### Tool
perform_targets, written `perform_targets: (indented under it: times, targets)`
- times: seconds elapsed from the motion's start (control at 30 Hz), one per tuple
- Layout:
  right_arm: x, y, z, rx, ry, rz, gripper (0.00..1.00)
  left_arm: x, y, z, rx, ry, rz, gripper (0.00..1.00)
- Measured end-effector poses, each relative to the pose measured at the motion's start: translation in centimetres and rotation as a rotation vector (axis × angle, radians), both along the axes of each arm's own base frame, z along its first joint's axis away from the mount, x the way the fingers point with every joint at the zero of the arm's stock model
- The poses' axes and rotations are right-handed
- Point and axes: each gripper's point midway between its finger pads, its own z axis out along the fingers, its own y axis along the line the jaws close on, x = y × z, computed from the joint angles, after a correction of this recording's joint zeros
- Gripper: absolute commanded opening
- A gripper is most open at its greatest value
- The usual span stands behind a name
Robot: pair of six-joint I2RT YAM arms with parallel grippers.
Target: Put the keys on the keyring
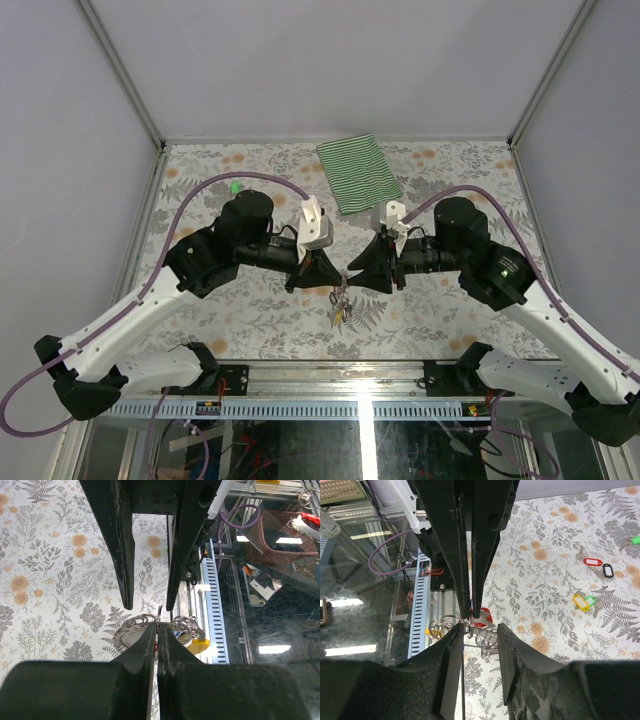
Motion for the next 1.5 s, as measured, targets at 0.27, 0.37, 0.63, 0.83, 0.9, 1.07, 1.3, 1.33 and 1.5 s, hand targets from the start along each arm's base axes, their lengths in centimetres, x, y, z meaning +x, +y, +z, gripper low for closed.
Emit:
perform_targets:
  times: [0.27, 0.37, 0.63, 0.83, 0.9, 1.07, 1.3, 1.33, 1.5]
  targets:
    - [-0.2, 0.4, -0.6, -0.011, 0.024, 0.032, 0.32, -0.1, -0.2, -0.4, 0.018, 0.0, -0.003, 0.0]
    - [-0.1, 0.6, -0.9, -0.02, 0.034, 0.034, 0.3, 0.0, -0.2, -0.2, 0.017, -0.004, 0.001, 0.0]
    - [-0.3, 0.7, -1.4, -0.031, 0.052, 0.056, 0.0, 0.3, -0.1, -0.4, 0.027, -0.009, 0.019, 0.02]
    - [-0.4, 0.6, -1.1, -0.025, 0.047, 0.056, 0.0, 0.3, -0.1, 0.0, 0.015, -0.018, 0.022, 0.25]
    - [-0.6, 0.4, -0.7, -0.015, 0.038, 0.055, 0.0, 0.1, 0.0, 0.7, -0.018, -0.037, 0.025, 0.27]
    - [-1.4, -0.2, 1.1, 0.04, -0.008, 0.06, 0.0, -1.3, 1.1, 3.1, -0.152, -0.096, 0.035, 0.3]
    - [-2.6, -0.7, 3.9, 0.132, -0.061, 0.085, 0.0, -2.0, 1.4, 4.6, -0.313, -0.113, 0.048, 0.33]
    - [-2.7, -0.7, 4.3, 0.146, -0.067, 0.086, 0.0, -2.0, 1.3, 4.6, -0.334, -0.111, 0.051, 0.33]
    - [-3.1, -0.6, 5.3, 0.193, -0.077, 0.1, 0.0, -1.9, 1.0, 4.8, -0.397, -0.094, 0.057, 0.33]
